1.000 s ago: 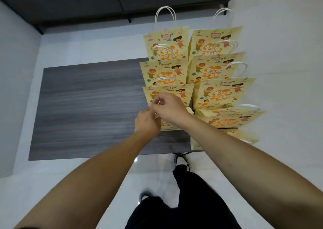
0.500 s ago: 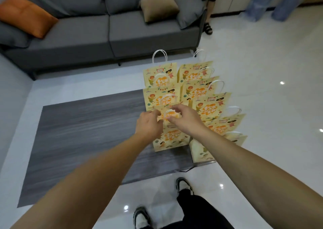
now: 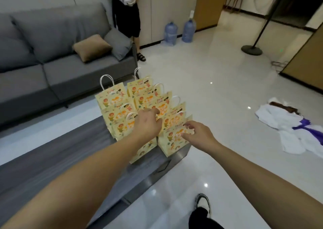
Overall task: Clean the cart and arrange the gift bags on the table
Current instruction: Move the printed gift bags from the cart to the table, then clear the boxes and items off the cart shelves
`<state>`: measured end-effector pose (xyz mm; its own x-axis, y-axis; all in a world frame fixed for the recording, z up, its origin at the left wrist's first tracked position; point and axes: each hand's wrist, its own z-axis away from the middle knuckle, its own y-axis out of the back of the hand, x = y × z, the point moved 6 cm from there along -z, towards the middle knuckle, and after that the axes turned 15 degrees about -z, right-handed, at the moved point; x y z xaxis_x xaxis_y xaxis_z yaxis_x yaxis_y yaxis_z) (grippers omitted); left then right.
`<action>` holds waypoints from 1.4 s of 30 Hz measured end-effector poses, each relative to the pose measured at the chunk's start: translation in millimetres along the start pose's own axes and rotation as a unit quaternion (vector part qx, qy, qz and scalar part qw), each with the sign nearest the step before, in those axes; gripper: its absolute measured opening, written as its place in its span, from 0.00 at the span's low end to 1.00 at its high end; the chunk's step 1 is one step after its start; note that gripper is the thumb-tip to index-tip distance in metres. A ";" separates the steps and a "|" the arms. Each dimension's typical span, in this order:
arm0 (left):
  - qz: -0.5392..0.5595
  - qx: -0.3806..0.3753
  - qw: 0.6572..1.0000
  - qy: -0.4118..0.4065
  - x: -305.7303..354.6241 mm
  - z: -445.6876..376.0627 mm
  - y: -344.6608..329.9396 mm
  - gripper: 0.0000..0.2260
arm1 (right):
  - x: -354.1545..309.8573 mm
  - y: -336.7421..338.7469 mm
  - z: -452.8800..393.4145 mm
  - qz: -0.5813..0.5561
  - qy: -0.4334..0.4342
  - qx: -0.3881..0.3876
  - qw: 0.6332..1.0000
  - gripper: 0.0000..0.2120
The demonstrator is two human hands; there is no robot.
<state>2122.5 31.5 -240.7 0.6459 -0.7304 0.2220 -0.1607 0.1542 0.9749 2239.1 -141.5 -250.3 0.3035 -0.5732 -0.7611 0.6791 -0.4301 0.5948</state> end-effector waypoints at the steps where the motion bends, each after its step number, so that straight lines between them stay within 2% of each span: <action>1: -0.008 -0.005 1.000 -0.021 17.9 3.2 0.1 0.18 | 8.2 10.7 8.7 -0.014 -0.007 0.015 1.000 0.27; 9: -0.053 -0.025 0.988 -0.140 178.9 25.7 -18.8 0.18 | 98.5 102.2 69.2 -0.114 -0.049 0.107 0.986 0.26; 14: -0.071 -0.074 0.976 -0.191 298.3 54.2 -65.6 0.19 | 196.7 171.3 119.2 -0.146 -0.100 0.143 0.974 0.26; 22: -0.090 -0.145 0.926 -0.336 517.4 121.9 -142.4 0.20 | 358.5 284.7 232.6 -0.188 -0.210 0.233 0.931 0.27; 25: -0.099 -0.174 0.890 -0.409 591.6 159.1 -170.1 0.20 | 408.8 317.8 283.6 -0.213 -0.252 0.282 0.901 0.27; 29: -0.125 -0.201 0.826 -0.512 680.2 208.7 -204.2 0.21 | 468.4 341.8 351.4 -0.252 -0.307 0.356 0.846 0.27; 37: -0.122 -0.251 0.684 -0.674 825.4 306.0 -268.4 0.21 | 558.1 339.5 466.9 -0.316 -0.442 0.472 0.694 0.26; 42: -0.103 -0.292 0.601 -0.737 887.5 342.0 -309.2 0.20 | 586.7 350.0 491.0 -0.320 -0.505 0.514 0.615 0.27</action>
<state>2490.1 -892.0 -351.2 -0.8242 -0.5046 0.2572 0.3761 -0.1479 0.9147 2326.7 -970.8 -361.6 -0.7286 0.0254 -0.6845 -0.4960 -0.7088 0.5016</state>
